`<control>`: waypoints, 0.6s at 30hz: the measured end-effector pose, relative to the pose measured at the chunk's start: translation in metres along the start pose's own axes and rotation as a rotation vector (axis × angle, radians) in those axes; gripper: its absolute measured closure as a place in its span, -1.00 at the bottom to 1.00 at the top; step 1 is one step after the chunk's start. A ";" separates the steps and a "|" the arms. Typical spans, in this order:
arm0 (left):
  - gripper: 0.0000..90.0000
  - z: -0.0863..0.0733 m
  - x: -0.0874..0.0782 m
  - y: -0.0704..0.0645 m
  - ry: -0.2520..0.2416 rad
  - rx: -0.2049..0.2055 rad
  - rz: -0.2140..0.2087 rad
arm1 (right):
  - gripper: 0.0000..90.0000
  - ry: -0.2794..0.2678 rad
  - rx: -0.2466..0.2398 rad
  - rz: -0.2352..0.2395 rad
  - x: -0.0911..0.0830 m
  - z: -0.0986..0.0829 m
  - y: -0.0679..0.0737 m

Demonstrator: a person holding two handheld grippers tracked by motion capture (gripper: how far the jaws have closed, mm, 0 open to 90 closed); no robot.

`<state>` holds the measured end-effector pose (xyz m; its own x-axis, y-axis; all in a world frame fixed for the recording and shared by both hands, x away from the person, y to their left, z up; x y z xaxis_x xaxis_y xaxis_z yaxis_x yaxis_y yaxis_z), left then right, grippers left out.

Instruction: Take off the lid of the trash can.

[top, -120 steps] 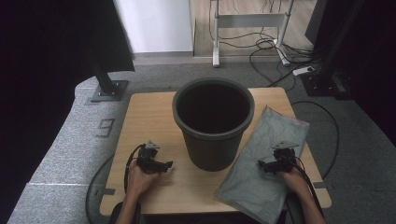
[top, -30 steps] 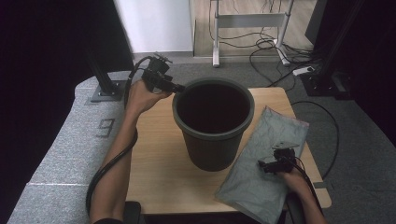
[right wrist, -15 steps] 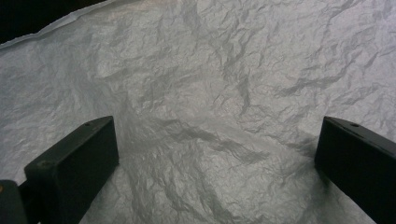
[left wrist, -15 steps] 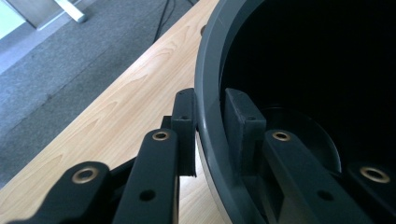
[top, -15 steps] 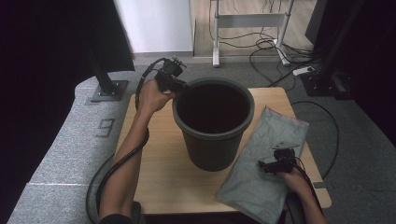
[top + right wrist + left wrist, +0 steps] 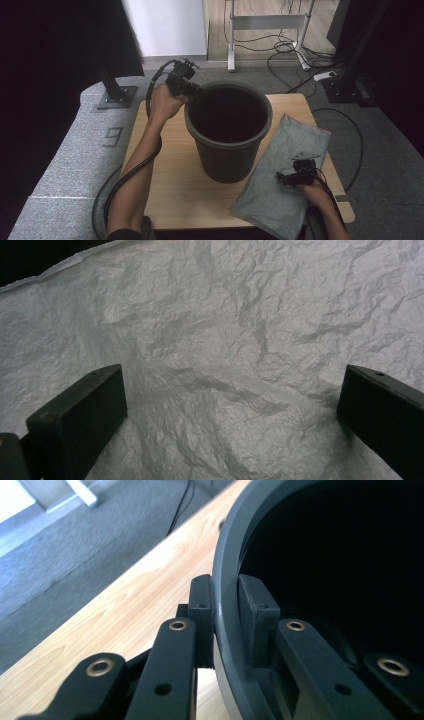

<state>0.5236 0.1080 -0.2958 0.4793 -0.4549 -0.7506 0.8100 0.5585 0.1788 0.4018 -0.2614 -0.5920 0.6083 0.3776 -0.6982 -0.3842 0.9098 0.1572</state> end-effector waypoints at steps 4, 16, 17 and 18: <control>0.73 0.004 -0.006 -0.001 0.004 0.001 0.005 | -1.00 0.000 0.000 0.000 0.000 0.000 0.000; 0.76 0.002 -0.009 0.007 -0.041 -0.151 -0.114 | -1.00 0.000 -0.001 0.000 0.000 0.000 0.000; 0.76 0.002 -0.009 0.008 -0.042 -0.169 -0.130 | -1.00 0.000 -0.001 0.000 0.000 0.000 0.000; 0.76 0.002 -0.010 0.009 -0.046 -0.178 -0.140 | -1.00 0.000 -0.001 0.000 0.000 0.000 0.000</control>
<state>0.5265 0.1158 -0.2855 0.3843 -0.5654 -0.7298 0.7993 0.5994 -0.0435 0.4017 -0.2615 -0.5920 0.6082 0.3778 -0.6981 -0.3849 0.9095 0.1570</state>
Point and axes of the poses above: each handheld gripper's, and its own axes: x roughly forward along the jaws, z roughly out of its top, y roughly to its left, the point moved 5 cm from there along x, roughly forward along the jaws, and after that the axes turned 12 degrees about x, right-handed, at the moved point
